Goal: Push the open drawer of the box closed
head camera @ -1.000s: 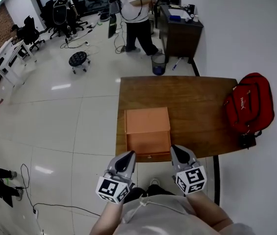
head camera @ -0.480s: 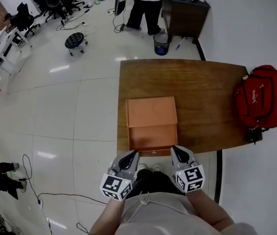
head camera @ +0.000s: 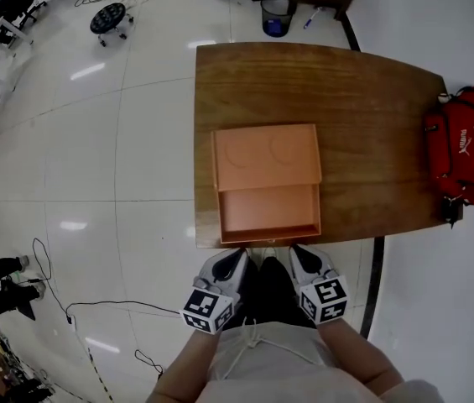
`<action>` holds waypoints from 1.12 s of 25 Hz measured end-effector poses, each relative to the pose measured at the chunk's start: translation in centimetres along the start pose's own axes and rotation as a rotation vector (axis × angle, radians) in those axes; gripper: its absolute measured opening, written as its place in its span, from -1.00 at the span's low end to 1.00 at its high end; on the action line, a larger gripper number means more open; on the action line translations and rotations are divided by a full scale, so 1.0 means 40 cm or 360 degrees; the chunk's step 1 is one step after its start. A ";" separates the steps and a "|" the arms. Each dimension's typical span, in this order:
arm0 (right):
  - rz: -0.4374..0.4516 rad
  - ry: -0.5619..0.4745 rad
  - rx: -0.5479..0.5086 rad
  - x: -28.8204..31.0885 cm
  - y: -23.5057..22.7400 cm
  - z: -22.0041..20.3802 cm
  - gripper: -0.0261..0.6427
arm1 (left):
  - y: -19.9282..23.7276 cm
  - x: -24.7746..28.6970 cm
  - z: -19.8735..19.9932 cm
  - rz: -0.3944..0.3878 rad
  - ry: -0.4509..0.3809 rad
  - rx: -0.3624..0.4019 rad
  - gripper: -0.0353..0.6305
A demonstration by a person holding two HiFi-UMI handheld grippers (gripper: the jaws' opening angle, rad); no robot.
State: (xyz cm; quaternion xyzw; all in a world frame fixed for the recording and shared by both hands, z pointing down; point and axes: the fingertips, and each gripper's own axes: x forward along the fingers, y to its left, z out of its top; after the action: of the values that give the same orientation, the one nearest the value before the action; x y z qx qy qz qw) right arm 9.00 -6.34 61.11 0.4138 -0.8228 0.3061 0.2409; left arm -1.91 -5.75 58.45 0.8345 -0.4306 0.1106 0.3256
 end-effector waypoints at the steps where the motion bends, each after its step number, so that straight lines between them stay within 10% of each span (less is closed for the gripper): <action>1: -0.0008 0.0011 0.0002 0.008 -0.005 -0.006 -0.90 | 0.003 0.010 -0.010 -0.0005 0.0017 0.0005 -0.88; 28: 0.0007 -0.0008 -0.0077 0.135 -0.092 0.148 -0.90 | 0.101 0.156 0.101 0.0078 0.0037 -0.0013 -0.88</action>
State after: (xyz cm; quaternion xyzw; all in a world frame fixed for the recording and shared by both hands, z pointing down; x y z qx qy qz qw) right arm 8.29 -15.12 61.61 0.4069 -0.8315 0.2856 0.2482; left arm -1.71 -14.02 60.08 0.8210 -0.4476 0.1263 0.3312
